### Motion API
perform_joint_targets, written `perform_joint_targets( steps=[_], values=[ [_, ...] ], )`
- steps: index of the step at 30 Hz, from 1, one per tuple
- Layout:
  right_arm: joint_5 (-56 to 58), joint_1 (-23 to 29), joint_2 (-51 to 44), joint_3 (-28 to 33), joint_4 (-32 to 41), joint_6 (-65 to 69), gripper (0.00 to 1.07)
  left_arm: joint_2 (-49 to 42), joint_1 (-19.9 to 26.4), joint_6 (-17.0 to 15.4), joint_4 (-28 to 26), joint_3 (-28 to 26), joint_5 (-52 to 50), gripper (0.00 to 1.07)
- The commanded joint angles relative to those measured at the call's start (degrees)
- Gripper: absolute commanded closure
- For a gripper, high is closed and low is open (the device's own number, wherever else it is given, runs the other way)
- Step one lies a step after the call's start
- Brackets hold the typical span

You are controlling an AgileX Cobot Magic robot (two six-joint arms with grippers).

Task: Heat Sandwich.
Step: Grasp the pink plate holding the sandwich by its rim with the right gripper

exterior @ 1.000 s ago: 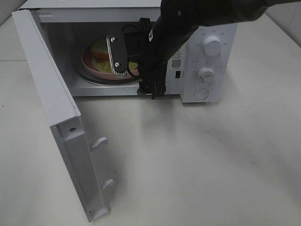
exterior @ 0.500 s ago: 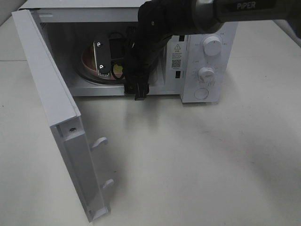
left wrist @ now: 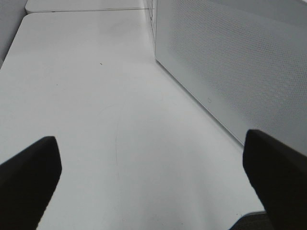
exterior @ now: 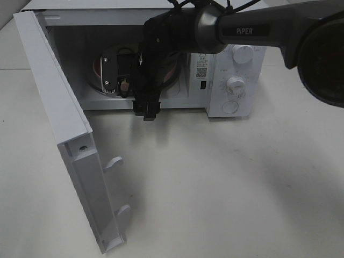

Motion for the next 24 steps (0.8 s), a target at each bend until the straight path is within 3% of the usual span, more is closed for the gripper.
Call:
perform_joint_targets(
  steps=[1, 11, 14, 15, 16, 19, 24],
  values=[
    [1.4, 0.2, 0.3, -0.6, 0.0, 1.4, 0.29, -1.7, 0.1, -0.4, -0.2, 0.2, -0.1, 0.09],
    [3.0, 0.2, 0.3, -0.6, -0.7, 3.5, 0.38, -1.7, 0.1, -0.4, -0.2, 0.2, -0.1, 0.09],
    [3.6, 0.2, 0.3, -0.6, -2.2, 5.4, 0.55, -1.7, 0.1, -0.4, -0.2, 0.2, -0.1, 0.09],
    [4.6, 0.2, 0.3, -0.6, -3.1, 6.6, 0.76, -1.7, 0.1, -0.4, -0.2, 0.2, -0.1, 0.09],
    [4.6, 0.2, 0.3, -0.6, -3.1, 6.6, 0.76, -1.7, 0.1, -0.4, -0.2, 0.2, -0.1, 0.09],
    [6.4, 0.2, 0.3, -0.6, -3.1, 7.7, 1.07, -1.7, 0.1, -0.4, -0.2, 0.2, -0.1, 0.09],
    [7.0, 0.2, 0.2, -0.6, -3.2, 7.6, 1.07, -1.7, 0.1, -0.4, -0.2, 0.2, -0.1, 0.09]
  ],
)
